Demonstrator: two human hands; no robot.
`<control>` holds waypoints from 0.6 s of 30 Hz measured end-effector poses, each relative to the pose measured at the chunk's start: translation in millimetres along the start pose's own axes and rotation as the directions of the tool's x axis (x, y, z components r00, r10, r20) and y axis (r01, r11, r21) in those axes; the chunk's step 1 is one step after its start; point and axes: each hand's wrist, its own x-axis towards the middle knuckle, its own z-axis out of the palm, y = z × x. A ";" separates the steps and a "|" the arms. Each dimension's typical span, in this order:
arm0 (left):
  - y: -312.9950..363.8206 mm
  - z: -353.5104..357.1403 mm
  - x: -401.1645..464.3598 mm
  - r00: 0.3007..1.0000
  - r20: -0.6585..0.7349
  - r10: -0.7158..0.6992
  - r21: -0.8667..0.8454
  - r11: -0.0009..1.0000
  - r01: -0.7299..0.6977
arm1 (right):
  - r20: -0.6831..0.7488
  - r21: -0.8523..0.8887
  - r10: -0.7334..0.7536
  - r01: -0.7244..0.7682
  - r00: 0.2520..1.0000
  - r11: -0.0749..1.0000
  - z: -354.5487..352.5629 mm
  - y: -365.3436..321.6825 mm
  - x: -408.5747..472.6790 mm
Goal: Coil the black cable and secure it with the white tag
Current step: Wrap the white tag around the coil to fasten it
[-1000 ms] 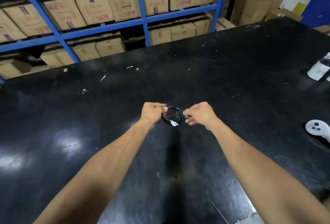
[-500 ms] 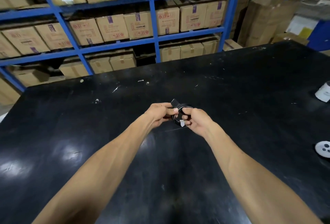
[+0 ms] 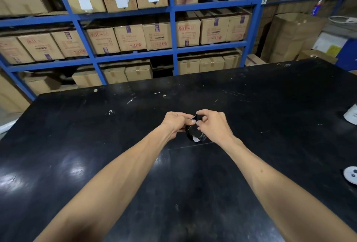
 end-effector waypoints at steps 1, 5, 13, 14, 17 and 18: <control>0.5 -1.3 -1.2 1.000 0.003 -0.001 0.001 1.000 0.001 | 0.014 -0.013 -0.027 0.027 1.000 1.000 -2.3 -0.2 1.2; 4.4 -7.0 -2.1 1.000 0.005 -0.010 0.015 1.000 0.010 | 0.057 -0.174 -0.204 0.211 0.977 0.962 -8.8 0.5 4.2; 16.3 -8.3 -5.1 0.991 0.119 -0.054 0.037 0.998 0.050 | 0.229 -0.619 -0.592 0.585 0.772 0.524 -30.7 -8.6 -1.7; 16.5 -9.4 -5.9 0.989 0.142 -0.049 0.075 0.996 0.038 | 0.253 -0.627 -0.593 0.596 0.765 0.502 -34.0 -10.2 -0.4; 15.7 -11.3 -9.1 0.979 0.202 -0.032 0.093 0.996 0.013 | 0.314 -0.558 -0.577 0.638 0.754 0.531 -45.3 -14.2 5.8; 16.3 -11.9 -9.7 0.975 0.220 -0.027 0.101 0.995 0.004 | 0.336 -0.522 -0.575 0.656 0.746 0.545 -49.2 -16.0 6.8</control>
